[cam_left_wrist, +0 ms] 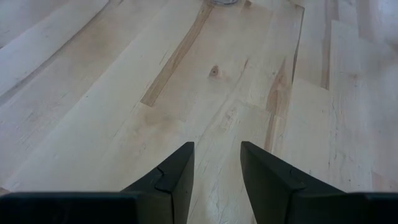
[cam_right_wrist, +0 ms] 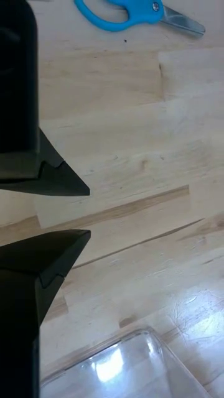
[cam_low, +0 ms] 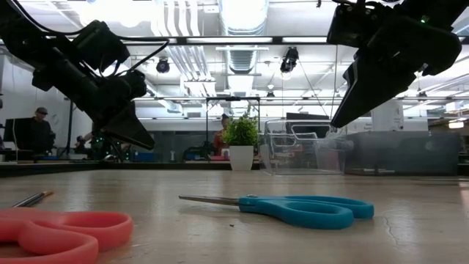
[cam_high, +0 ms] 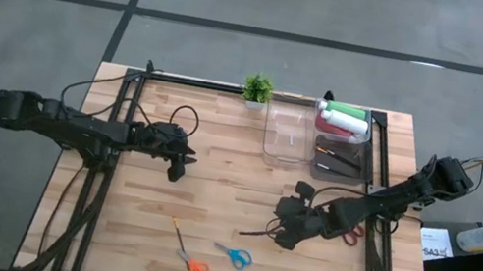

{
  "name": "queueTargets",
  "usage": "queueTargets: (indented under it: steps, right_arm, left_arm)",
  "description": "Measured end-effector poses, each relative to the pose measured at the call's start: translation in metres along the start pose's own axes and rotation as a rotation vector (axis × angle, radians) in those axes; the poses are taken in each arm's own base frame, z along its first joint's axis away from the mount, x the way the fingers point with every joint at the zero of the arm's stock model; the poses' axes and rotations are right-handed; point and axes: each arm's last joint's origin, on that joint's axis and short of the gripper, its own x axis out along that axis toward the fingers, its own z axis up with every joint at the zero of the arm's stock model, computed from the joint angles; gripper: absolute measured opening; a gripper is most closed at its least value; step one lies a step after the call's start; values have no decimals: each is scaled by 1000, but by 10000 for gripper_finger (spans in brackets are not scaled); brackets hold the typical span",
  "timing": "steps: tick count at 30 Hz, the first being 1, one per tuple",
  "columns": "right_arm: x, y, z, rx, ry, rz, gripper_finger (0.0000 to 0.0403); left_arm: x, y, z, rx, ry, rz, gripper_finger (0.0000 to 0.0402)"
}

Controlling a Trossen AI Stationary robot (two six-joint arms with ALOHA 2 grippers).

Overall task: Pick & Place Paint Supplies
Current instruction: Put the gold paintbrush into the black bin

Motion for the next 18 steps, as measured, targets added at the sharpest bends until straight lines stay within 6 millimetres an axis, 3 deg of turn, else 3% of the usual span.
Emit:
queueTargets:
  steps: [16, 18]
  right_arm:
    - [0, 0, 0, 0, 0, 0, 93]
    - [0, 0, 0, 0, 0, 0, 93]
  left_arm:
    - [0, 0, 0, -67, 3, -11, 139]
    - [0, 0, 0, -181, 2, -15, 139]
